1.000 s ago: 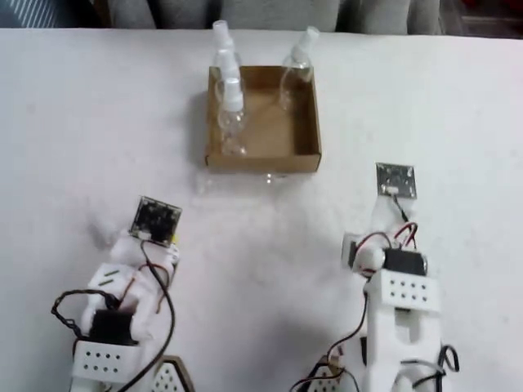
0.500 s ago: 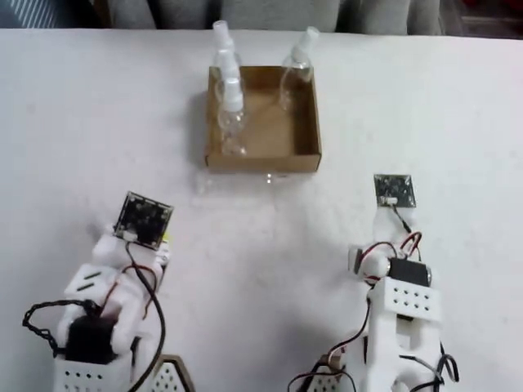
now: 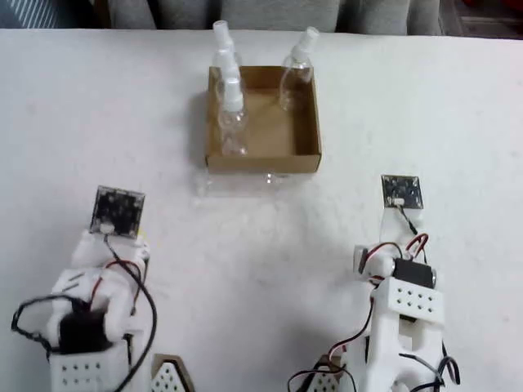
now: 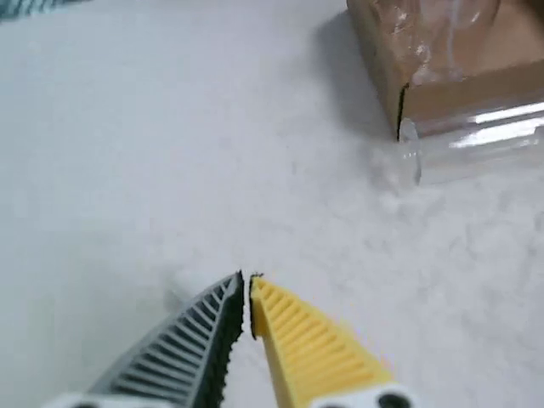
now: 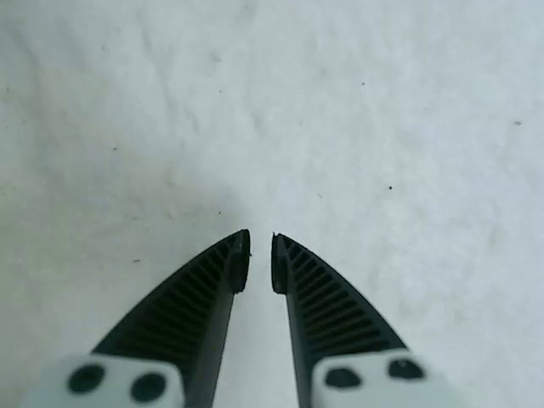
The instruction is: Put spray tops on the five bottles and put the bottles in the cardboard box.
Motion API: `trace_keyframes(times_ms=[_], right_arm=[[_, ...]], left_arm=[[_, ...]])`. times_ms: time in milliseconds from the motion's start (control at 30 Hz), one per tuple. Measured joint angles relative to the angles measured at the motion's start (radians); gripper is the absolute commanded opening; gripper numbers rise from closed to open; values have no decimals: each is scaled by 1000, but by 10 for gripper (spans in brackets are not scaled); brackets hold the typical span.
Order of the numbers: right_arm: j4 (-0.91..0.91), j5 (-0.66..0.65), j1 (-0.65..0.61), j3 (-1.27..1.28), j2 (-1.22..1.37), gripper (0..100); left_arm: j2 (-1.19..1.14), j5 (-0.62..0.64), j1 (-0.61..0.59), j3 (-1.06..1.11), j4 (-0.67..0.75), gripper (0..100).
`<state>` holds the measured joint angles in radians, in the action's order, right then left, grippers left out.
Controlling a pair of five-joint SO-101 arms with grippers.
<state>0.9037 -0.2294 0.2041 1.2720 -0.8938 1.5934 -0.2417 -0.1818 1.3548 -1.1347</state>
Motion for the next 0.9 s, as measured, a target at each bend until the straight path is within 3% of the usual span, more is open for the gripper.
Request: trace_keyframes(times_ms=[100, 400, 900], right_arm=[[-17, 0, 3, 0, 0, 18], [-38, 0, 0, 0, 0, 17], [-40, 0, 0, 20, -6, 21]], left_arm=[[-144, 0, -26, 0, 37, 24], [-543, 0, -229, -15, 334, 27], [-1054, 0, -473, -473, 359, 26]])
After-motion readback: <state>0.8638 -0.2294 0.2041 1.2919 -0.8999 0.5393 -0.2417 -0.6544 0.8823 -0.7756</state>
